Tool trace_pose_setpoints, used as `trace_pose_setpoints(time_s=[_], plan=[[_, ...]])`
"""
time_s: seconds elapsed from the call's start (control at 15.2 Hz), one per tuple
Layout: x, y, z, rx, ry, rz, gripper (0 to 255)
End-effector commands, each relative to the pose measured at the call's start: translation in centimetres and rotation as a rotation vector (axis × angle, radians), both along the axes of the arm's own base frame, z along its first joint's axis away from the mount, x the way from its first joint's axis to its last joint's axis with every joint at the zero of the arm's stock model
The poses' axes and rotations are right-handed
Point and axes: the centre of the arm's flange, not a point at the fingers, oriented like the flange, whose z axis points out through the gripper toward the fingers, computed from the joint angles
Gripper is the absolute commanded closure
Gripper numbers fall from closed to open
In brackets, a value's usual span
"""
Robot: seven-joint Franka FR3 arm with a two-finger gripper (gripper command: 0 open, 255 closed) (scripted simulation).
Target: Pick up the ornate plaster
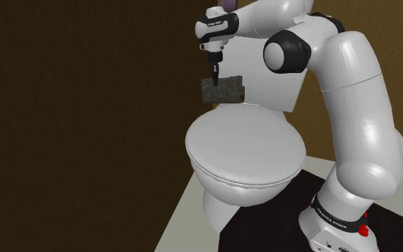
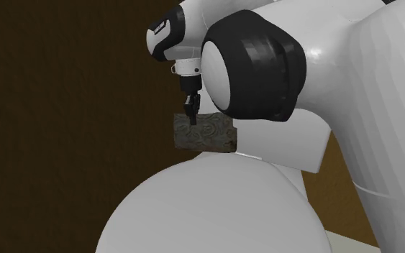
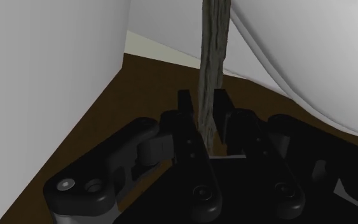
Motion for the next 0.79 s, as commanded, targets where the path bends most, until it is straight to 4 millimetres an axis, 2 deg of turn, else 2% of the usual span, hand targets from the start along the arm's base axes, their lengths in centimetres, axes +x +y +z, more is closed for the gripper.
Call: trace_pose_setpoints(time_s=[0.0, 0.59, 0.73], plan=[[0.0, -0.1, 0.7, -0.001, 0.005, -0.002, 255], [0.0, -0.1, 5.5, -0.001, 0.005, -0.002, 255], [0.0, -0.1, 5.5, -0.001, 0.005, -0.002, 255]])
